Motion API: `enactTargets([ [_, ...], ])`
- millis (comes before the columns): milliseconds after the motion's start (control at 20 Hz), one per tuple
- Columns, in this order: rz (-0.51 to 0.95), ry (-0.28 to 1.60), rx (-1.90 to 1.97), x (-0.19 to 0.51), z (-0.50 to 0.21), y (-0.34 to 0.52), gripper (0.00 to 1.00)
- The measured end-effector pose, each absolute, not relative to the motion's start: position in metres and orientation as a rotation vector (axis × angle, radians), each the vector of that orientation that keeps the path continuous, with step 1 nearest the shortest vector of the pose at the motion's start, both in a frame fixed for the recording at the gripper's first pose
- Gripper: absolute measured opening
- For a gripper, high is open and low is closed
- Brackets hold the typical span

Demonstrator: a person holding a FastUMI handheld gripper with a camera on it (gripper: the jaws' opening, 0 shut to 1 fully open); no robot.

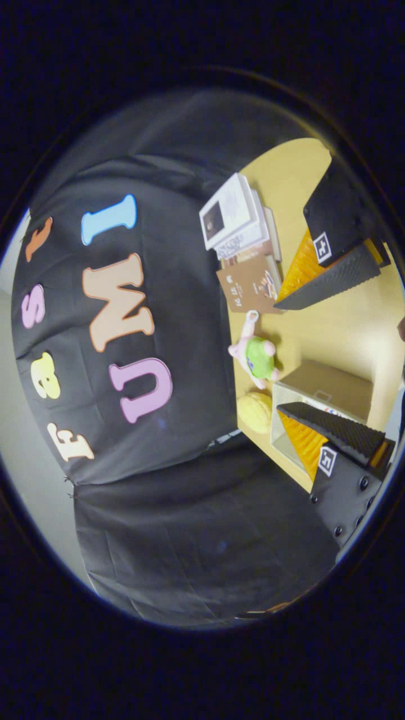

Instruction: Open the storage box then place both shoes into the box .Put the left shoe in first, then the right shoe, with the right side of both shoes facing outward in a uniform manner.

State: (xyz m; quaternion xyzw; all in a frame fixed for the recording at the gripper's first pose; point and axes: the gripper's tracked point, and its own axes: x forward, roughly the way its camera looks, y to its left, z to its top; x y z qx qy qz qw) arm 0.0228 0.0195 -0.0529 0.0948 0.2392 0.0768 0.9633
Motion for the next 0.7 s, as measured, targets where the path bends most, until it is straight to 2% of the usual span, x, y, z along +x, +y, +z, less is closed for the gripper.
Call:
enactTargets([
  [250, 0.078, 0.372, 0.078, 0.015, -0.03, -0.047, 1.0],
  [700, -0.041, 0.2, 0.018, 0.011, -0.002, -0.116, 1.0],
])
